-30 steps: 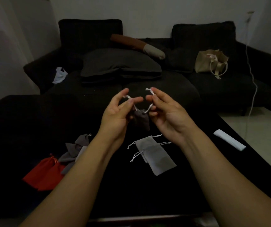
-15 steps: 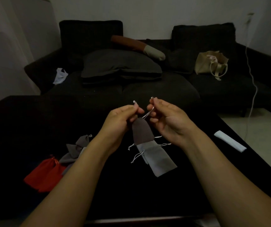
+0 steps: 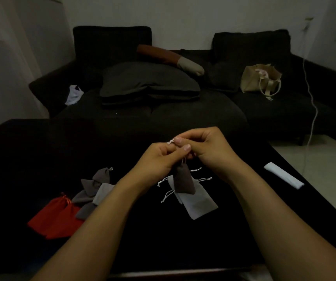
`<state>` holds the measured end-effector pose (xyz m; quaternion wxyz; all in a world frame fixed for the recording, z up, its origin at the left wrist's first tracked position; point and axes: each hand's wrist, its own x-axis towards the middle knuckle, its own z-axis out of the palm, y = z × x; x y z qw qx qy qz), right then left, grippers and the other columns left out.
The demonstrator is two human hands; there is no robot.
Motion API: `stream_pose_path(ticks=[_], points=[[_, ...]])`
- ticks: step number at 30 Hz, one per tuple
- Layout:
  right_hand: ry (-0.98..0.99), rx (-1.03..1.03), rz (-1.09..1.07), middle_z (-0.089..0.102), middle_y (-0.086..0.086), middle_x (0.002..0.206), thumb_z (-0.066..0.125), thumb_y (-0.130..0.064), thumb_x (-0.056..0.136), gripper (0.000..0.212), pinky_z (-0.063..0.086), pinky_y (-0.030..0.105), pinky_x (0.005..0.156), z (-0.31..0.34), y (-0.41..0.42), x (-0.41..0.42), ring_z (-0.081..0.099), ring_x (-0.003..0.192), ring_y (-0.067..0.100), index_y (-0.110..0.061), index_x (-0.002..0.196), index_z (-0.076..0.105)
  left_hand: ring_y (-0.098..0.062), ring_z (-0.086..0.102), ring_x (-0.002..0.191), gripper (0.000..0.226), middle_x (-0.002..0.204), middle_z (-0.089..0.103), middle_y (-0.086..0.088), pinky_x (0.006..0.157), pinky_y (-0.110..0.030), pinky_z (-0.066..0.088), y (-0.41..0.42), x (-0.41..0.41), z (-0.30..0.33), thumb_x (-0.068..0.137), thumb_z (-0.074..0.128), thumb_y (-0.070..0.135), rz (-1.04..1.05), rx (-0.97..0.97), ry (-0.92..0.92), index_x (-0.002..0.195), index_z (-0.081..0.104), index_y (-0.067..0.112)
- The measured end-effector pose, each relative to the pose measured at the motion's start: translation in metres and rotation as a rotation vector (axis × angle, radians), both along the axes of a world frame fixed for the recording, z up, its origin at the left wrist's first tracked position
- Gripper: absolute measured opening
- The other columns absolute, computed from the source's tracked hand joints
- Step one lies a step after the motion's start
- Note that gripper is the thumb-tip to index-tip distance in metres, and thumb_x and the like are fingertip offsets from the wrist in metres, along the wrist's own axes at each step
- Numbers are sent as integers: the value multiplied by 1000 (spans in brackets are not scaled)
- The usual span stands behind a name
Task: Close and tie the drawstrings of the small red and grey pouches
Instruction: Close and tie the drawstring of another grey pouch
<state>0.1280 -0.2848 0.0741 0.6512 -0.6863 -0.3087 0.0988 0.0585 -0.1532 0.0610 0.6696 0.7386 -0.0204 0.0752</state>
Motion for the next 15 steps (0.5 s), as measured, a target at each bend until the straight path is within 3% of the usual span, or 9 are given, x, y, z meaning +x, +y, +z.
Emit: stream_pose_path(ticks=[3,7,11,15], points=[[43,-30,13,65,11,69,60,-11,96,23,44,14,52,0,-3,2,56,54,1,7,104,71,-7,51,62,29,65,61,-1,61,-16,43,1,1,-3,100,52,21,23,-13,-1,82,71,9],[78,-92,63,71,11,81,63,-8,93,19,50,17,58,2,-15,8,64,66,6,4,105,71,-13,57,67,37,64,59,-1,69,-23,48,8,3,-2,102,47,22,48,-51,43,93,66,-9],[-12,-140,-34,71,9,78,67,-7,91,10,49,17,55,1,-13,7,62,64,8,-1,96,73,-12,60,70,29,67,60,-1,71,-23,51,9,3,-4,101,49,20,60,-33,74,91,73,8],[4,-113,-189,70,4,75,69,-16,91,10,48,18,54,-2,-7,7,60,62,4,-8,89,73,-11,64,73,22,77,64,-4,70,-20,54,8,4,-5,99,53,14,118,-140,104,95,74,10]])
